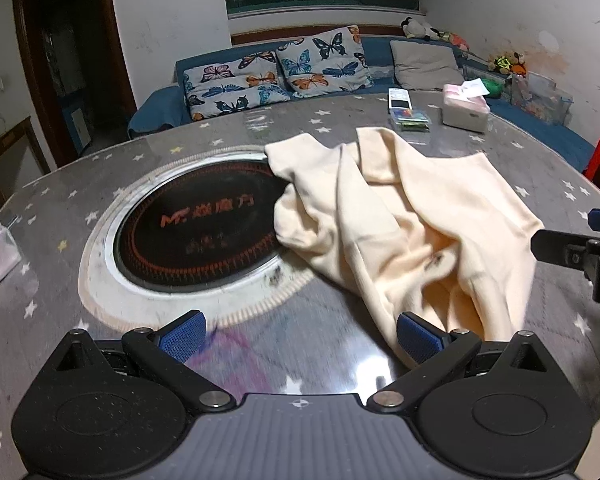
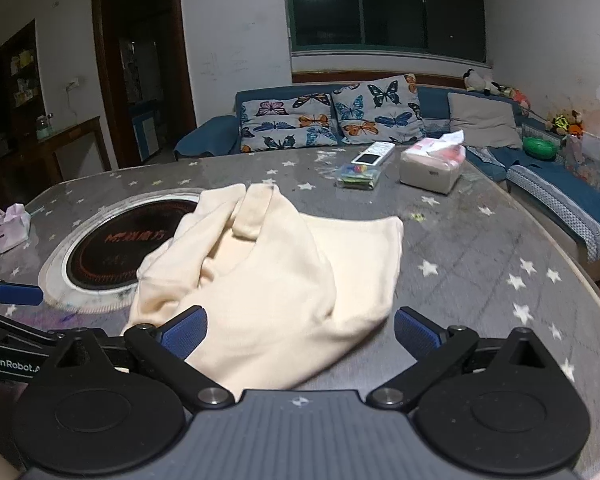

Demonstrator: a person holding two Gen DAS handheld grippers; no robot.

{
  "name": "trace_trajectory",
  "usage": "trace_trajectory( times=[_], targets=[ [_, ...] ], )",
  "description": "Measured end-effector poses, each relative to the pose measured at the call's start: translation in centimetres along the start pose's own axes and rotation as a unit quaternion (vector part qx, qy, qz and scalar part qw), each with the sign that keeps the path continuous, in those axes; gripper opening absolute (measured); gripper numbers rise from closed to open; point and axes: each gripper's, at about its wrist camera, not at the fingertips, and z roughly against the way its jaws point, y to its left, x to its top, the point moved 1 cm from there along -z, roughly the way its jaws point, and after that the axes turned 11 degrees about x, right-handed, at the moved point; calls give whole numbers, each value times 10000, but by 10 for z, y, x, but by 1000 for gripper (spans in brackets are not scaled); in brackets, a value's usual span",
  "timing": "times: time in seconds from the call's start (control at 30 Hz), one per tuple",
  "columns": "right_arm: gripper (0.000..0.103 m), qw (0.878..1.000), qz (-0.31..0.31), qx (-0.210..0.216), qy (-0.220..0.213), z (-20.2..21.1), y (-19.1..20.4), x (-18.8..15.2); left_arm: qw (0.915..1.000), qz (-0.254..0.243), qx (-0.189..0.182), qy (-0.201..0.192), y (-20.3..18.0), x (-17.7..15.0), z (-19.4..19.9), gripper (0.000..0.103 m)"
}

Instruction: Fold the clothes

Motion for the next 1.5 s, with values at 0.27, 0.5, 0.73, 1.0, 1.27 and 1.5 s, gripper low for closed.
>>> trace_trajectory(
  times=[0.27, 0.5, 0.73, 1.0, 1.27, 1.5],
  targets=[
    [91, 9997, 118, 164, 147, -35, -8, 34, 9998, 30, -69, -164, 1, 32, -19, 102],
    [82, 9990, 149, 336, 266, -77, -19, 69, 9994, 87, -248, -225, 3, 62, -43, 85],
    [70, 9979, 110, 501, 407, -125, -27, 95, 9978, -103, -491, -440, -5, 88, -64, 73],
    [52, 9948, 48, 723, 720, -174, -33, 99, 9944, -402, -836, -502, -31, 108, -91, 68],
    [9, 9917, -194, 959, 836, -191, -51, 93, 9926, -635, -933, -448, -48, 117, -117, 61],
    [7, 9965, -362, 723, 201, -133, -69, 94, 9924, -601, -1033, -275, -44, 114, -133, 20]
  ],
)
